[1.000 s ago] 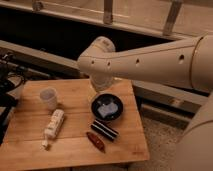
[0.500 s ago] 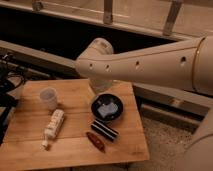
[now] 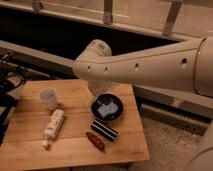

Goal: Move the arm in a circular motion

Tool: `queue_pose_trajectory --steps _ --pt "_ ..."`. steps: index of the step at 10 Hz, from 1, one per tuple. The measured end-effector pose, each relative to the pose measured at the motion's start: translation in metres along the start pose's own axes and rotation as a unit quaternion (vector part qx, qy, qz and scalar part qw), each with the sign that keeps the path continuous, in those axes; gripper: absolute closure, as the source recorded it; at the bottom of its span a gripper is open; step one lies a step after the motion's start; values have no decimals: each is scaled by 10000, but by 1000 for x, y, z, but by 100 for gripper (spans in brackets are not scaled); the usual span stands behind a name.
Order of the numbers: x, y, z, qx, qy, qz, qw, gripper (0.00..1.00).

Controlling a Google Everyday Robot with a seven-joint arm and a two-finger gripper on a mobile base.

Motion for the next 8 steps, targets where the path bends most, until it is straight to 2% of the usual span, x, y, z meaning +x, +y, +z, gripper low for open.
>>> queue_pose_trajectory --steps 3,6,7,8 --pt "-14 -16 -2 116 29 208 9997 0" --pt "-32 -62 5 224 136 601 9978 0" --pt "-35 -83 11 257 228 829 9960 0" --pt "-35 -93 14 258 265 950 9948 0"
